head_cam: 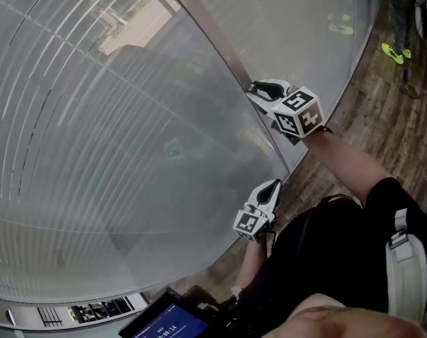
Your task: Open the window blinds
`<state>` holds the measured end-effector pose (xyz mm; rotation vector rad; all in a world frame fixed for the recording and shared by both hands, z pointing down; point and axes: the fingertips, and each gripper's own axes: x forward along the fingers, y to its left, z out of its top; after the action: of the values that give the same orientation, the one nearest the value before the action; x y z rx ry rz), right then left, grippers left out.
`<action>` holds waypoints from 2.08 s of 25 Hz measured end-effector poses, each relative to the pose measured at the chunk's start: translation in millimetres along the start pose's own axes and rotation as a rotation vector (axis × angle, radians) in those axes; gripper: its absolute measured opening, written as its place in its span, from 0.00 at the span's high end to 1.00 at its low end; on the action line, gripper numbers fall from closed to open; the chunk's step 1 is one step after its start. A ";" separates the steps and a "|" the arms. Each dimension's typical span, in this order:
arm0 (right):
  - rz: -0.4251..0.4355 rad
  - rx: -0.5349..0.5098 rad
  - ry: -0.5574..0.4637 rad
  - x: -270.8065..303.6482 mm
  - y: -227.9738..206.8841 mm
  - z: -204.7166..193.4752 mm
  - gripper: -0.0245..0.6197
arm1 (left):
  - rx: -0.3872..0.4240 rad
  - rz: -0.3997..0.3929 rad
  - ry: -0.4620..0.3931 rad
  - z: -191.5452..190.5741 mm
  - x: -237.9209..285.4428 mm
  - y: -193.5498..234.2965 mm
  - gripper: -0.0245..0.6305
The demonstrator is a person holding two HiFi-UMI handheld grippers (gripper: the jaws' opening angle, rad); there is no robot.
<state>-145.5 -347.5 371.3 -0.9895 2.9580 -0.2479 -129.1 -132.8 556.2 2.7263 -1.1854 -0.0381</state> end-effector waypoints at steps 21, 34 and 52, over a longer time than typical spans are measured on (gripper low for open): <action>0.046 -0.012 -0.006 -3.7 -2.0 2.3 0.71 | 0.004 0.005 0.020 -3.7 -1.5 0.0 0.96; -0.004 -0.939 0.066 -21.7 27.0 10.5 0.58 | 0.001 0.001 0.044 -9.3 0.5 -0.9 0.96; -0.076 -1.518 0.177 -7.5 20.2 -20.6 0.58 | -0.012 0.037 0.036 -12.2 -6.6 2.3 0.96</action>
<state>-152.8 -324.1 388.3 -1.0086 2.8326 2.2120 -134.2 -127.8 568.3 2.6824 -1.2209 0.0086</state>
